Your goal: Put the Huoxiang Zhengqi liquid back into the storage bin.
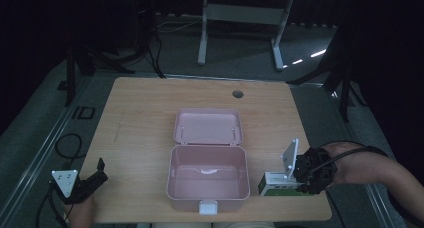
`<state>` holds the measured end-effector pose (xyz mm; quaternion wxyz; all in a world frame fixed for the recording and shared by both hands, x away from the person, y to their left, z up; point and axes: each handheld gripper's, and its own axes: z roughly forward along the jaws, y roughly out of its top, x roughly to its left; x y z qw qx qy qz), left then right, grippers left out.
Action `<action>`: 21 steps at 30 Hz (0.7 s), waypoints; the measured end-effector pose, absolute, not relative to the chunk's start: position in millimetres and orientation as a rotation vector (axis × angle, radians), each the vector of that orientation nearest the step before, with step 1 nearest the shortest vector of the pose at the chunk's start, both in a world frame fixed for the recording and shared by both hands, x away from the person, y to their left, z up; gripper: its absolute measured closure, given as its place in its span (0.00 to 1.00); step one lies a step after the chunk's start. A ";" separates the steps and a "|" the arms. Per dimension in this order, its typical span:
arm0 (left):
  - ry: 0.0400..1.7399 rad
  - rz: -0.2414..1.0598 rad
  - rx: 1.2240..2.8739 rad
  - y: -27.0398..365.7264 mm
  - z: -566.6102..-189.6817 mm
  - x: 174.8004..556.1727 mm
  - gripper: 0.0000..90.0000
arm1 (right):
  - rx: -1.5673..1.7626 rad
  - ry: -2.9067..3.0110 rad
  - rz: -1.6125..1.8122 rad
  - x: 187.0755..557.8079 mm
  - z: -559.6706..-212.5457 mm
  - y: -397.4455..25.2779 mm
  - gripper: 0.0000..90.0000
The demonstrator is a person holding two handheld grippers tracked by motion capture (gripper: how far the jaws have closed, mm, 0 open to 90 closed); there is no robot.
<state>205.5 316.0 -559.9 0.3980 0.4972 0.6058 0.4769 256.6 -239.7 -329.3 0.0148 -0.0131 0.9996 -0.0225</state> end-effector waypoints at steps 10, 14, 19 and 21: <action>1.533 1.204 1.256 316.4 -559.7 205.2 0.03 | -0.051 3.114 -0.010 265.0 -307.6 -213.0 0.69; 1.534 1.201 1.253 316.9 -559.7 205.1 0.03 | -0.084 3.120 -0.024 265.6 -309.5 -199.5 0.69; 1.533 1.200 1.250 317.0 -559.7 205.1 0.03 | -0.091 3.128 -0.002 267.7 -308.0 -184.2 0.69; 1.533 1.201 1.249 317.0 -559.7 205.2 0.03 | -0.094 3.127 0.008 268.7 -306.4 -177.6 0.69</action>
